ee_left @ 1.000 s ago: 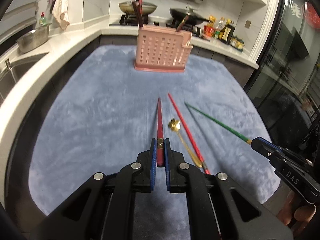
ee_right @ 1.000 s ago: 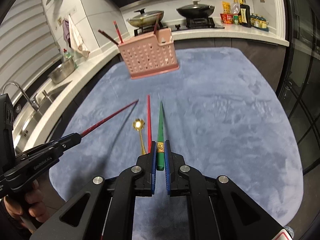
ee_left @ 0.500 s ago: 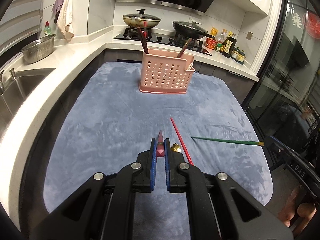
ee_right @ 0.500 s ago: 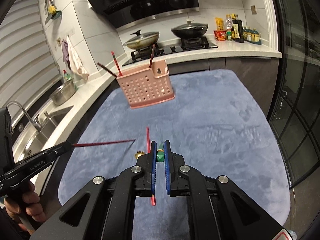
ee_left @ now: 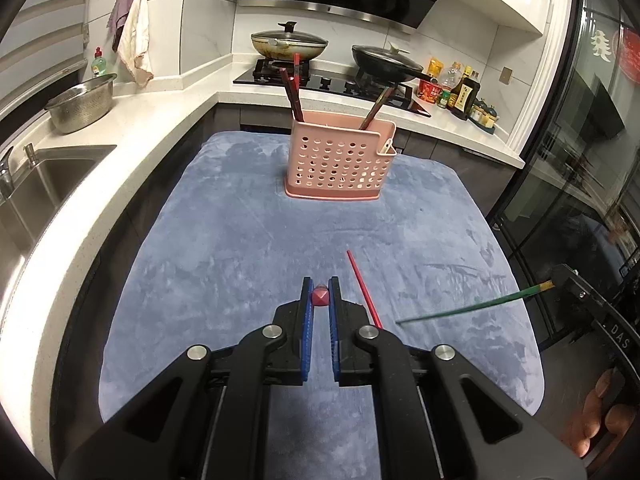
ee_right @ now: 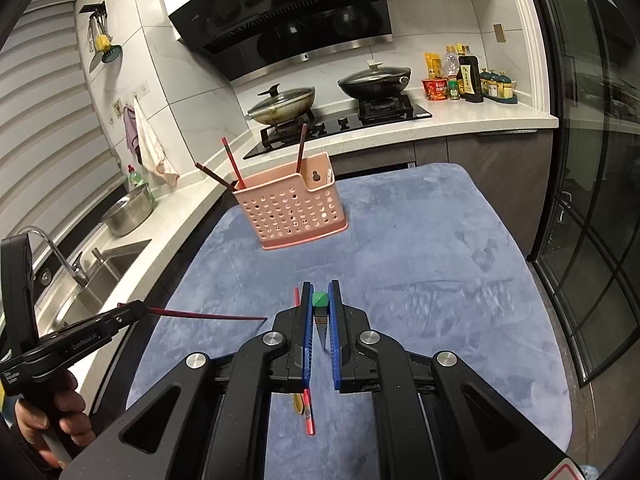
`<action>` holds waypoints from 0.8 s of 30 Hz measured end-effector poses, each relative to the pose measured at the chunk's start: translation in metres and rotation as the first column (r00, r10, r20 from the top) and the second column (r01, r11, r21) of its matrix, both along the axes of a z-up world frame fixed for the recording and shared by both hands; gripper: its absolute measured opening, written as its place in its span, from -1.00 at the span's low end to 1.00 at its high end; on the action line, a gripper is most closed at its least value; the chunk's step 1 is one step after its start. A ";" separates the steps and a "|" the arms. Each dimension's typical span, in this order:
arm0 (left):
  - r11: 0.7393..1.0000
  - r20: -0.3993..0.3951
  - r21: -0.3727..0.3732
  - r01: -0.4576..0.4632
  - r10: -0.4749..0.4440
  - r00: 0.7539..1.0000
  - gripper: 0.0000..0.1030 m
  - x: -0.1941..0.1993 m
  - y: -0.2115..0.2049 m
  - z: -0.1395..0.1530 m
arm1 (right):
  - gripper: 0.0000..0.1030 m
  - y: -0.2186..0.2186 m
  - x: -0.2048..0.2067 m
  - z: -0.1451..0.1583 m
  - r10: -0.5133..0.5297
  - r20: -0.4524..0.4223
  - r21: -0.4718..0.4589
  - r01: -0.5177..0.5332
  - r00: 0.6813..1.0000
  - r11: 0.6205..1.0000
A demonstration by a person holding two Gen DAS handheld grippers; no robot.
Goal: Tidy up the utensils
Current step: 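Carry both held chopsticks up over the pink holder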
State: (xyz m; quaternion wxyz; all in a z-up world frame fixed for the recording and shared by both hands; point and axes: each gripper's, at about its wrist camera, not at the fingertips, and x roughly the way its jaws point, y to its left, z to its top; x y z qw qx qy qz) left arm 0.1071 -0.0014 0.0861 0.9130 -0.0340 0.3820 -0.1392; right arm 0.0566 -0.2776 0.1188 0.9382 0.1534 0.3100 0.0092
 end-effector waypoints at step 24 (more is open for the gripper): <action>0.999 0.030 -0.041 -0.022 0.023 0.999 -0.87 -0.005 0.021 0.024 | -0.87 -0.004 -0.006 0.022 -0.015 0.041 0.017 0.014 0.999 1.000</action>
